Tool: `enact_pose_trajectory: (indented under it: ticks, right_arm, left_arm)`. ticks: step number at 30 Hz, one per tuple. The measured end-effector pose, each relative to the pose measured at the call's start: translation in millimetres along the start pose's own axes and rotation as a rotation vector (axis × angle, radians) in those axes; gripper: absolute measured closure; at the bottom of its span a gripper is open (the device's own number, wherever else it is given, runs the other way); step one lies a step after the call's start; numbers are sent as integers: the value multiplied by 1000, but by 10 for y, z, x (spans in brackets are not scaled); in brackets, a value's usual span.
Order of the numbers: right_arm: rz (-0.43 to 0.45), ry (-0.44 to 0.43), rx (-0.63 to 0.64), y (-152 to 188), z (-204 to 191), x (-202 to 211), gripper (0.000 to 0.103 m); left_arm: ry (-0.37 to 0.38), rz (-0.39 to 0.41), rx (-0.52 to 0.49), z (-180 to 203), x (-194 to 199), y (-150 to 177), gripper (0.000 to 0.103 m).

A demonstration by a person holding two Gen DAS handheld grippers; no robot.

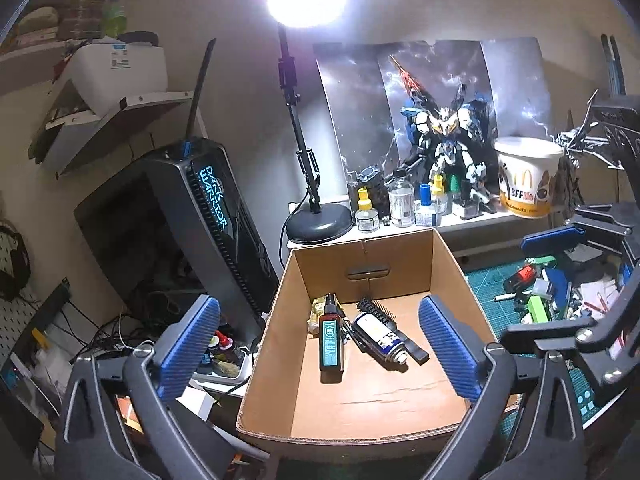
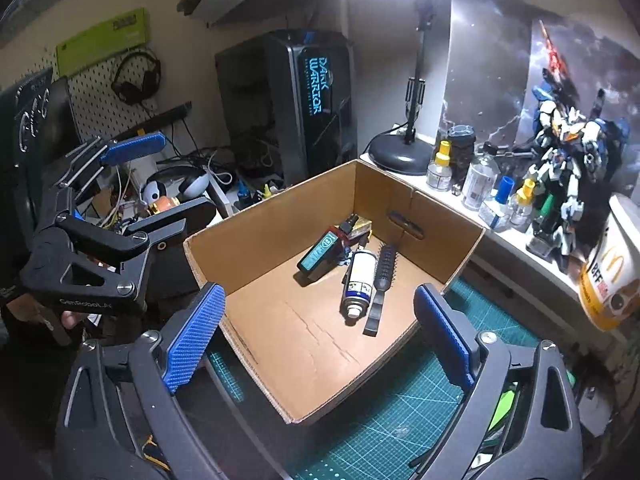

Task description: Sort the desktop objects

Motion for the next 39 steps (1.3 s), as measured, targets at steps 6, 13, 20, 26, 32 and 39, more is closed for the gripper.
enact_pose_trajectory:
  ticks: [6, 13, 20, 26, 32, 39]
  right_arm:
    - [41, -4, -6, 137, -29, 137, 0]
    - [94, 8, -10, 328, -66, 323, 0]
    - [145, 16, -39, 565, -74, 532, 0]
    - [162, 32, -52, 761, -78, 657, 0]
    - [166, 38, -79, 967, -40, 744, 0]
    - [142, 64, -106, 1192, 35, 813, 0]
  left_arm:
    - [6, 14, 33, 3, 89, 113, 0]
    - [32, 5, 77, 22, 158, 302, 0]
    - [35, 11, 95, 84, 249, 462, 0]
    - [19, 20, 105, 124, 336, 590, 0]
    - [16, 5, 113, 195, 371, 738, 0]
    - [56, -52, 136, 345, 350, 952, 0]
Point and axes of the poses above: each gripper's, at about its wrist camera, not at the fingertips, and x roughly against the way its jaws point, z to its right, y to its underside, the point moved 3 cm from there along -x, roughly the way its jaws point, and after that the axes turned 3 degrees about y, right-handed, at the moved point
